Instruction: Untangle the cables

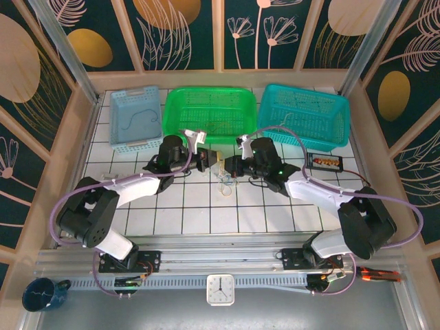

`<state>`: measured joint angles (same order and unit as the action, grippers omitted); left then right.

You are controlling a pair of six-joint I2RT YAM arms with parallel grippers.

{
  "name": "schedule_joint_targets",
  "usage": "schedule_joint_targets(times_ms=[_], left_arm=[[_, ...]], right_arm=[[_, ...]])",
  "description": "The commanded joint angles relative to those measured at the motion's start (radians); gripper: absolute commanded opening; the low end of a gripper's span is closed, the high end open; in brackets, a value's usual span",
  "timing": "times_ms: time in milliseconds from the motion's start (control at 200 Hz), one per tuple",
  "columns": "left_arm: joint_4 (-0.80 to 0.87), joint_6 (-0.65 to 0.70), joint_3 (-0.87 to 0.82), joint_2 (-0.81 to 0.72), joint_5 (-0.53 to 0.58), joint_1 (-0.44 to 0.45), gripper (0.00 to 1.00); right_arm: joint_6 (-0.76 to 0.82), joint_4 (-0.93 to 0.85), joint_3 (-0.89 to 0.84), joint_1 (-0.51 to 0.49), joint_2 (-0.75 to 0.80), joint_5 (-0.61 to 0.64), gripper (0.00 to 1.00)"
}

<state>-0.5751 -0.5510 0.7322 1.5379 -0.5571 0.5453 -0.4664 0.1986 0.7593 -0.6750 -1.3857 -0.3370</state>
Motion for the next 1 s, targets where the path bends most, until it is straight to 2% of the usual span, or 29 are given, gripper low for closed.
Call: schedule_joint_targets(times_ms=[0, 90, 210, 340, 445, 641, 706, 791, 896, 996], left_arm=[[-0.086, -0.054, 0.002, -0.057, -0.033, 0.002, 0.0], [-0.1, -0.085, -0.005, -0.067, -0.038, 0.002, 0.0], [-0.107, -0.113, -0.007, -0.064, -0.042, 0.002, 0.0], [-0.13, -0.147, -0.008, -0.052, -0.057, 0.002, 0.0], [-0.147, -0.181, -0.007, -0.05, -0.067, 0.001, 0.0], [-0.129, -0.221, 0.029, -0.079, -0.075, 0.001, 0.0], [-0.113, -0.225, 0.039, -0.094, -0.075, 0.002, 0.0], [-0.09, -0.226, 0.052, -0.115, -0.06, 0.001, 0.0], [-0.065, -0.216, 0.061, -0.134, -0.04, 0.001, 0.0], [-0.05, -0.21, 0.061, -0.143, -0.017, 0.002, 0.0]], right_arm=[[-0.014, 0.065, -0.025, 0.005, 0.028, 0.056, 0.25], [-0.021, 0.094, -0.031, 0.005, 0.025, 0.077, 0.44], [-0.023, 0.135, -0.024, 0.001, 0.009, 0.086, 0.54], [-0.02, 0.167, -0.008, -0.005, -0.03, 0.103, 0.54], [-0.018, 0.194, -0.009, -0.01, -0.076, 0.124, 0.51], [-0.039, 0.246, -0.079, -0.011, -0.145, 0.163, 0.31], [-0.049, 0.256, -0.105, -0.013, -0.154, 0.168, 0.29], [-0.061, 0.264, -0.139, -0.012, -0.153, 0.174, 0.31], [-0.067, 0.243, -0.163, -0.014, -0.139, 0.179, 0.43], [-0.065, 0.199, -0.175, -0.014, -0.097, 0.19, 0.49]])
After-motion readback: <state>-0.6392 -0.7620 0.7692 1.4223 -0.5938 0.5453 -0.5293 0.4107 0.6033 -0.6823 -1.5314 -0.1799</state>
